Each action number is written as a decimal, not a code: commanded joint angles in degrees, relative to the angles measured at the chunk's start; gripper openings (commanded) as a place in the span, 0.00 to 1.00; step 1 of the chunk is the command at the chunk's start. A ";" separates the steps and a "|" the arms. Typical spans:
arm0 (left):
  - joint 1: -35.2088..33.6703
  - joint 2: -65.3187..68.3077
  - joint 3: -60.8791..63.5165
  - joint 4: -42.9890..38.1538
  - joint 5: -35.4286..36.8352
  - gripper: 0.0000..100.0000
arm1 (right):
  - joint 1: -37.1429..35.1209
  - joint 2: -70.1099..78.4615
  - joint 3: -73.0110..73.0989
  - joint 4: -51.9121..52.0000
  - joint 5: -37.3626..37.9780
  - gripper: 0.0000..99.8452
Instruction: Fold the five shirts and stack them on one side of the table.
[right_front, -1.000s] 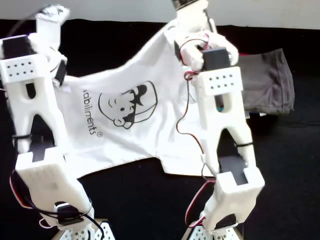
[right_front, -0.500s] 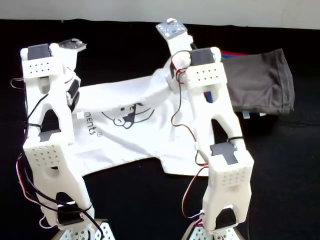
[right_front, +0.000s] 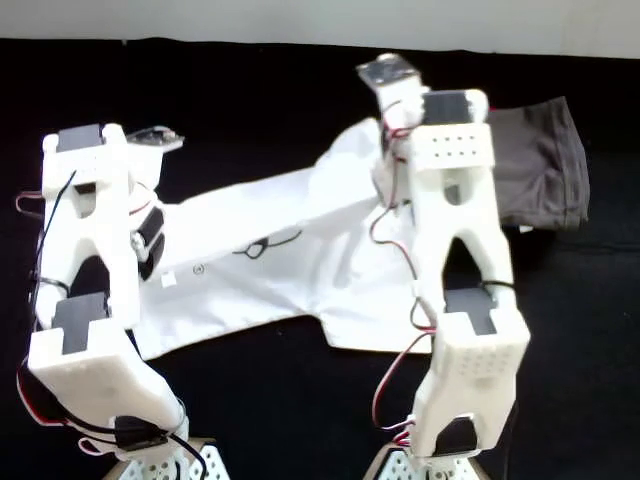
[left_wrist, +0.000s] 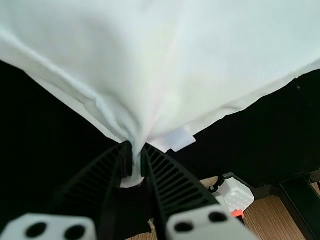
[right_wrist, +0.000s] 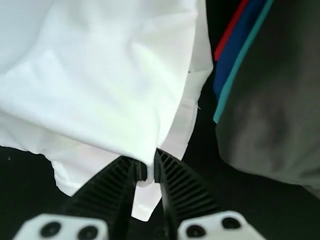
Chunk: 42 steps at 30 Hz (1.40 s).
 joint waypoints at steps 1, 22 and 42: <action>0.66 -3.30 3.30 -2.46 -0.35 0.01 | 1.01 -8.22 5.58 0.66 0.18 0.01; 0.57 -3.82 11.47 -4.40 -2.20 0.01 | 0.31 -49.45 70.20 -22.11 4.92 0.01; -2.68 -5.32 17.63 -9.05 -2.20 0.01 | 0.22 -52.62 84.44 -29.49 5.01 0.01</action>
